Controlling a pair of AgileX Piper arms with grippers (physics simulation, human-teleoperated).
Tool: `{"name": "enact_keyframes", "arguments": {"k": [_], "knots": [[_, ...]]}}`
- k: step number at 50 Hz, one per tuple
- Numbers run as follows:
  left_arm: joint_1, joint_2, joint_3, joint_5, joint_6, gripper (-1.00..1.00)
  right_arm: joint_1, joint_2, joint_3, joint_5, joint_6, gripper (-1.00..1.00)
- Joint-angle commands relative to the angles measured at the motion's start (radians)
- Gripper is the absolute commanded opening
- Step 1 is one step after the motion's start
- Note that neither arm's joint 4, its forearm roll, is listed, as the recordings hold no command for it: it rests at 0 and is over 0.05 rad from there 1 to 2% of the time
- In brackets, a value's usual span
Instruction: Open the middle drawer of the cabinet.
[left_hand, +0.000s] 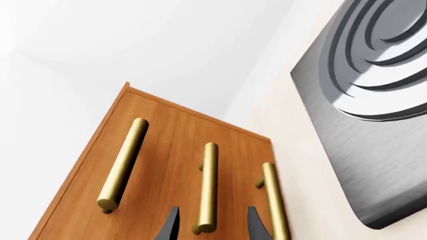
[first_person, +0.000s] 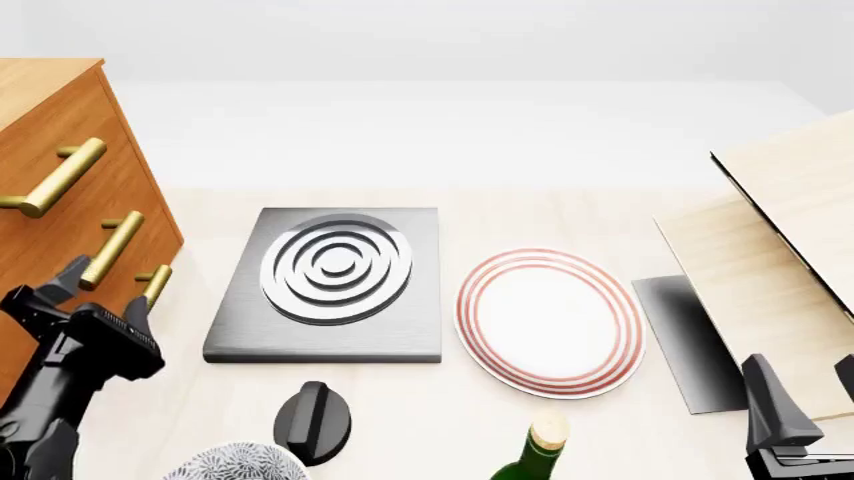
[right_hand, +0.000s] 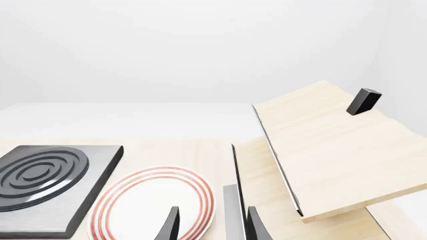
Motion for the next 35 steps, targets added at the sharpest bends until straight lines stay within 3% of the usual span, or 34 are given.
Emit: {"name": "enact_keyframes", "arguments": {"k": [1,35], "knots": [[0.014,-0.017,-0.023,-0.004,0.023,1.0,0.002,0.0,0.002,-0.002,0.001,1.0],[0.044,0.048,-0.079,-0.006,0.058,1.0,0.001,0.0,0.002,-0.002,0.001,1.0]]}}
